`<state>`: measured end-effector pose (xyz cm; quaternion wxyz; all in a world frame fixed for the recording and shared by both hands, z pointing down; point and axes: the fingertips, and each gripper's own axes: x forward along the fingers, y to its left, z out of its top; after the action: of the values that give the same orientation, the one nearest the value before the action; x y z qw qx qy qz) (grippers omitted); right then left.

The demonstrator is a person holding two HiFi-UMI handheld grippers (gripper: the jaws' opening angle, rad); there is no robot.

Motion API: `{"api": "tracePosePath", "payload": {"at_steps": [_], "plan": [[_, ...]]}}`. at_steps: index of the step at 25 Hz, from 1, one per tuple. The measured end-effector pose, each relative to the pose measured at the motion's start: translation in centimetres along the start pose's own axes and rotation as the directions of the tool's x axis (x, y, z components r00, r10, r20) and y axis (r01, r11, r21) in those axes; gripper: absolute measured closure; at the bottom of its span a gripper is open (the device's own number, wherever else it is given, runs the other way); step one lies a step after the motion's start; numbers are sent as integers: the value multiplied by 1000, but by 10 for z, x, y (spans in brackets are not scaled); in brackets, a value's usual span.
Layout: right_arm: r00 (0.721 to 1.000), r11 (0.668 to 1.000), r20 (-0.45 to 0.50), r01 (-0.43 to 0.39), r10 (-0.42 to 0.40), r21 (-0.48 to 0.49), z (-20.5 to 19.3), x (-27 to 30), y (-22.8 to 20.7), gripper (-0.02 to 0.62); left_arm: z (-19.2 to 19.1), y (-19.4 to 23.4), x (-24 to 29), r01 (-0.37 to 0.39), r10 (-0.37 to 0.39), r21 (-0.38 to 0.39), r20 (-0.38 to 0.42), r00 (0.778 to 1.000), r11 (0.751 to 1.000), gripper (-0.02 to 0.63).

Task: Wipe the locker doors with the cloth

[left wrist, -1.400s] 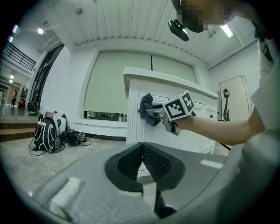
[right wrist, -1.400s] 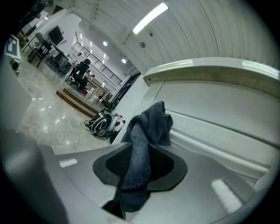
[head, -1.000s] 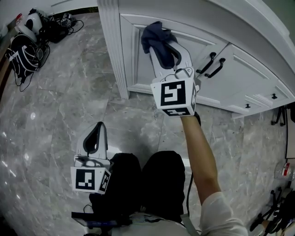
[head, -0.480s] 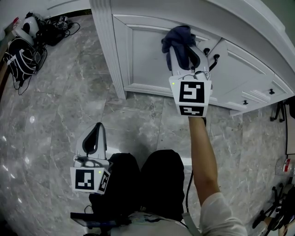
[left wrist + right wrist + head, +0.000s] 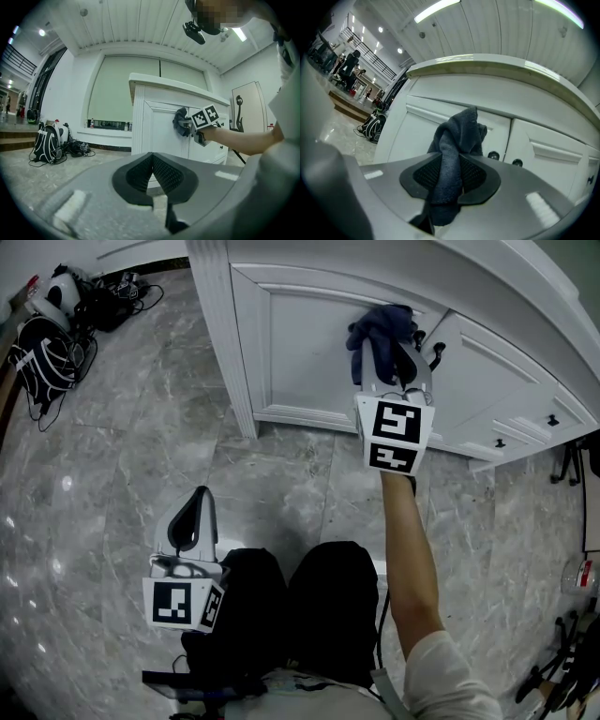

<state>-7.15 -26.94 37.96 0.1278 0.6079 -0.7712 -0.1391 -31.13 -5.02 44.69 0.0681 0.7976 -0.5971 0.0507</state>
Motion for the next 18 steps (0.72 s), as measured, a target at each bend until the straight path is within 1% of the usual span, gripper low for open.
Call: {"api": "tracePosePath", "payload": {"at_steps": [6,9,15,18], "plan": [[999,1000,-42,-7,5,-30,-28,1,10,485,0,5,-6,-13,13,-2,4,1000,1000,604],[999,999,-48,-9,7,-43,-36,0,18,485,-2,7,-11,-16,16,-5,4,1000,1000,604],[999,998,-28,-35,33,-54,-32,7,45,485,-2,13,-17,-26,27,-8,11,1000,1000,604],[998,998,-30,-49,47,-41,-30,12,61,485,-2,18,-21,-35,35,-11,11,999,999,604]]}}
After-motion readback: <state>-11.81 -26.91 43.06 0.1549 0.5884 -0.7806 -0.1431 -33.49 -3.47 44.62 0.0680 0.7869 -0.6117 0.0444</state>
